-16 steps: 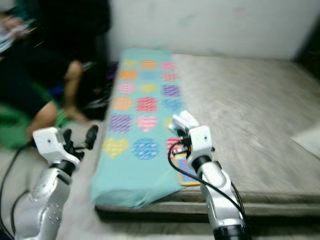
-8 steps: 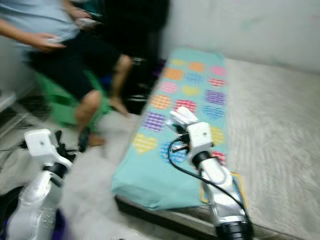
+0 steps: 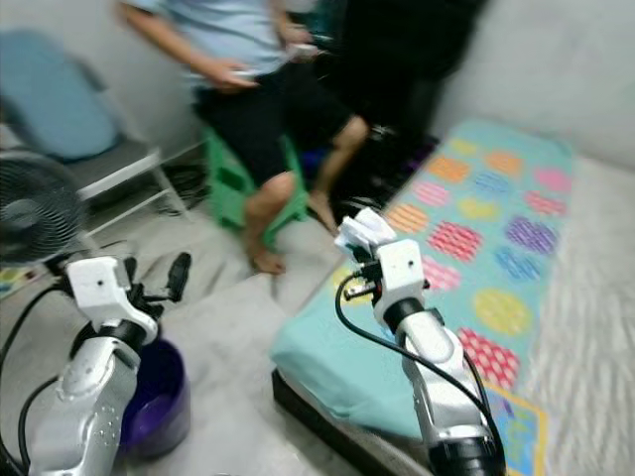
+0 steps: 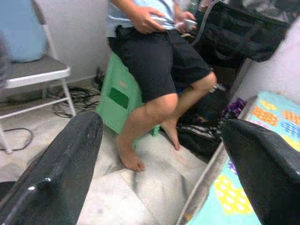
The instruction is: Clean up the room
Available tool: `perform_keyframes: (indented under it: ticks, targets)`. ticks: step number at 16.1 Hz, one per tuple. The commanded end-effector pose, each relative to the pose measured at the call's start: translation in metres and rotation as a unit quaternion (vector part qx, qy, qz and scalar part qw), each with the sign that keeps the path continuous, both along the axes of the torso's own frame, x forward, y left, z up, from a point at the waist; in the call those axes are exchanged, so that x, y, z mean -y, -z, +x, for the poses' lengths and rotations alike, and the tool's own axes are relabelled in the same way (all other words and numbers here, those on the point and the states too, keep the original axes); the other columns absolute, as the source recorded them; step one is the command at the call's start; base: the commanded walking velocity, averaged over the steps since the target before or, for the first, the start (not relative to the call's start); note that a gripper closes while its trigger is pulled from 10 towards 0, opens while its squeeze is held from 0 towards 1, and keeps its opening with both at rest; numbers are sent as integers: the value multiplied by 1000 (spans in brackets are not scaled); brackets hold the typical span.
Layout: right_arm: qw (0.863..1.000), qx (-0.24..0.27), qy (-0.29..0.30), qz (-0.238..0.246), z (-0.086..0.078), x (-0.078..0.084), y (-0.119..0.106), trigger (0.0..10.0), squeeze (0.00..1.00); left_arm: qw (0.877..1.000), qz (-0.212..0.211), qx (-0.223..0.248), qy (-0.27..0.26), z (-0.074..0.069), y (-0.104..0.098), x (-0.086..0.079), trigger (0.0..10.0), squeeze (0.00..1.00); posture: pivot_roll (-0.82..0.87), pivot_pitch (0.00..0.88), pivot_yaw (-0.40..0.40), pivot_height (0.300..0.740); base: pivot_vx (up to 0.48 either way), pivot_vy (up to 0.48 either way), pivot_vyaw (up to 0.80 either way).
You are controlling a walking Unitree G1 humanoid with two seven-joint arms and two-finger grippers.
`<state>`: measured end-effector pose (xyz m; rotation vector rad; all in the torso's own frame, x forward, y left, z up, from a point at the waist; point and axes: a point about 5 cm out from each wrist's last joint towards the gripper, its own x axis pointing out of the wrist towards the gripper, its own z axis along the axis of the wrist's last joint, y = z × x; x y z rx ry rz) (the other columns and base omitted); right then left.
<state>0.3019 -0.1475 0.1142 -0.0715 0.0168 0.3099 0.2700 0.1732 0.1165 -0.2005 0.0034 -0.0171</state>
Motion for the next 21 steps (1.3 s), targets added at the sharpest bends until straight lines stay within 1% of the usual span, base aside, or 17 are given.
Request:
perform_keyframes:
  ticks: [1, 9, 15, 16, 21]
  targets:
    - [1000, 7, -2, 0, 2, -3, -3, 10000, 0, 1000, 10, -3, -11, 0, 1, -5, 10000, 0, -43, 0, -30, 740, 0, 0, 800]
    - [1000, 12, -3, 1, 3, -5, -4, 10000, 0, 1000, 14, -2, -11, 2, 1, -2, 10000, 0, -40, 0, -25, 740, 0, 0, 800]
    - [1000, 14, -5, 2, 4, -6, -4, 10000, 0, 1000, 9, 2, -3, 2, -1, 2, 10000, 0, -38, 0, -27, 740, 0, 0, 763]
    - [1000, 14, -6, 2, 4, -6, -4, 10000, 0, 1000, 7, 2, 1, 1, 0, 4, 10000, 0, -39, 0, -28, 740, 0, 0, 413]
    - [1000, 16, -9, 0, 4, -6, -4, 10000, 0, 1000, 3, 7, 10, 2, -1, 6, 10000, 0, -41, 0, -27, 740, 0, 0, 0]
